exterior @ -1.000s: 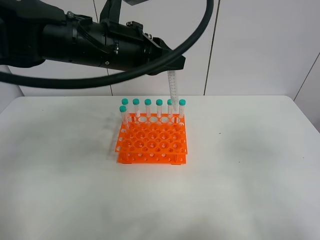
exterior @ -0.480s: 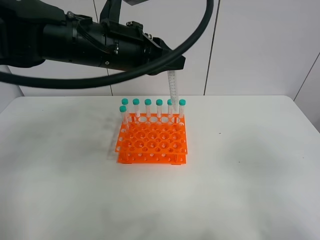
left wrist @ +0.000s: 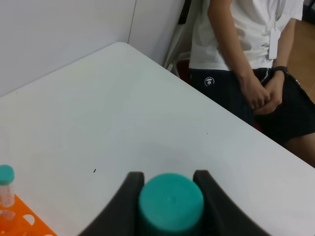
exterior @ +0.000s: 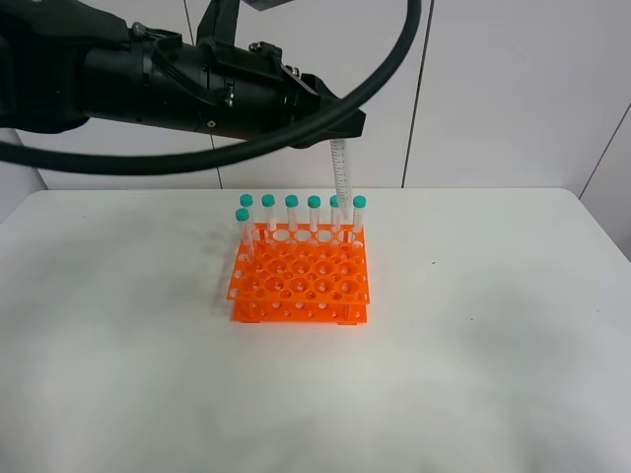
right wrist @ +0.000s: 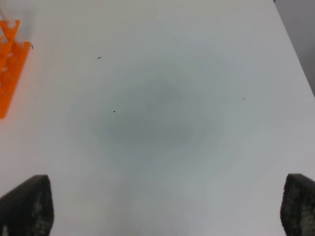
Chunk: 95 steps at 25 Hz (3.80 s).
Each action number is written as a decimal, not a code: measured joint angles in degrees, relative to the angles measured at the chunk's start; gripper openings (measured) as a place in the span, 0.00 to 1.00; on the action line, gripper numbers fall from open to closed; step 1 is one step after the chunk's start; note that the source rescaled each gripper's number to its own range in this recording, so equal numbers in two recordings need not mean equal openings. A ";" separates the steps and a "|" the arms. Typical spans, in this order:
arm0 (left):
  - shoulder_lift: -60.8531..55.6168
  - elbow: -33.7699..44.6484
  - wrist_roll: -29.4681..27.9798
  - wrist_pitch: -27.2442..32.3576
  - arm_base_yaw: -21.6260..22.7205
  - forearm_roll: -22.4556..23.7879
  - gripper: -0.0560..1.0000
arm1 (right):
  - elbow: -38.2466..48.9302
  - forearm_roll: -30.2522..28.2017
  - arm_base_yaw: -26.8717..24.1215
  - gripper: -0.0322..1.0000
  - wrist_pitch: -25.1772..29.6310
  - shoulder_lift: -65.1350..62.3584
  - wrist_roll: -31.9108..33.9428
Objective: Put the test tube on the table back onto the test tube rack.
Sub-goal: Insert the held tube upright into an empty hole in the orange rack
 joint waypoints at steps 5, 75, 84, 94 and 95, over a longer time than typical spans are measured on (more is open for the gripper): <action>0.00 0.00 0.06 0.00 0.00 0.00 0.05 | 0.99 0.00 0.00 1.00 -1.80 0.00 -0.10; 12.26 4.02 -50.65 -28.15 6.66 52.58 0.05 | 0.99 0.97 0.00 1.00 -2.27 0.00 -0.04; 17.27 4.61 -52.93 -35.94 6.66 52.86 0.05 | 0.99 1.01 0.00 1.00 -2.27 0.00 -0.04; 19.66 4.61 -54.26 -38.36 6.66 53.03 0.05 | 0.99 1.19 0.00 1.00 -2.27 0.00 -0.04; 19.85 4.61 -54.26 -38.47 6.66 53.03 0.05 | 0.99 1.19 0.00 1.00 -2.27 0.00 -0.04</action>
